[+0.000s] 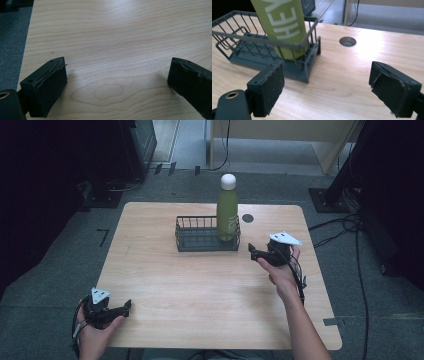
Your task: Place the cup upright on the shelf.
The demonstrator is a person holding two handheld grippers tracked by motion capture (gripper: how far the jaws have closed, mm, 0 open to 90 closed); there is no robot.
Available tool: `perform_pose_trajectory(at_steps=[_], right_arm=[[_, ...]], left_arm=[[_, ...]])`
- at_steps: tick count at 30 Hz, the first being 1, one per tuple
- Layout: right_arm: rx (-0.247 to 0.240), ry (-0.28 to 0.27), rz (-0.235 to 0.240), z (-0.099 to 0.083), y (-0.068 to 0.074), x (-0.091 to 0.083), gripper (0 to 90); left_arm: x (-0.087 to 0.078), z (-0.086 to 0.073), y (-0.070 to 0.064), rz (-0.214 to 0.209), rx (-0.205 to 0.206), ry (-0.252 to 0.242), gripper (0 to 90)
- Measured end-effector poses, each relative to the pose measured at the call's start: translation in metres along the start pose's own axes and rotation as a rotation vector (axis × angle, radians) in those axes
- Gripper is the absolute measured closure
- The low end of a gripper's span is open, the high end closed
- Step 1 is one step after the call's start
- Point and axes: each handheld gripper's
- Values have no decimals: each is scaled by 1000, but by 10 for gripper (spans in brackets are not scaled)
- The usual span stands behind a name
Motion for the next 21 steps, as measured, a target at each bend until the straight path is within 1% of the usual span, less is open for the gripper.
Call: perform_pose_trajectory(at_steps=[15,19,21], right_arm=[[23,26,-36,-39,-28,-19,128],[38,36,-43,-50,-35,-24,128],[37,42,-47,-55,-38,-26,128]], left_arm=[[0,0,0,0,2,3,27],[0,0,0,1,2,3,27],[0,0,0,1,3,4,27]])
Point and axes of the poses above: each handheld gripper's, and its own axes: x roughly forward along the jaws, z roughly out of its top, y roughly to its left, and after that the axes turned 8 degrees about -z, right-handed
